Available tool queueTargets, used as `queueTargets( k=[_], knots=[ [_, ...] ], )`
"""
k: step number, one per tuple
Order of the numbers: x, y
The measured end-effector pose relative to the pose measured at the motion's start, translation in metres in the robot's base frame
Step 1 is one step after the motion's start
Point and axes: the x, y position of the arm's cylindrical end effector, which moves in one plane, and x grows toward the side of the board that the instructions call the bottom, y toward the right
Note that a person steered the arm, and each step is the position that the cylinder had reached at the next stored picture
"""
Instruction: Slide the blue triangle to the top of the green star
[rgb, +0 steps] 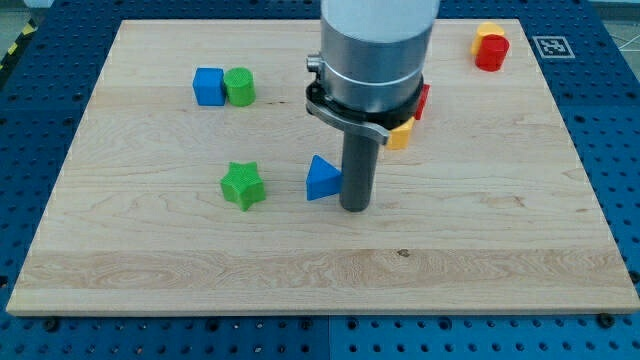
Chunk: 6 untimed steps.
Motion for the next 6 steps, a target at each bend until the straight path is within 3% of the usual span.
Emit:
queueTargets(
  k=[6],
  knots=[
    [-0.064,-0.122]
  ],
)
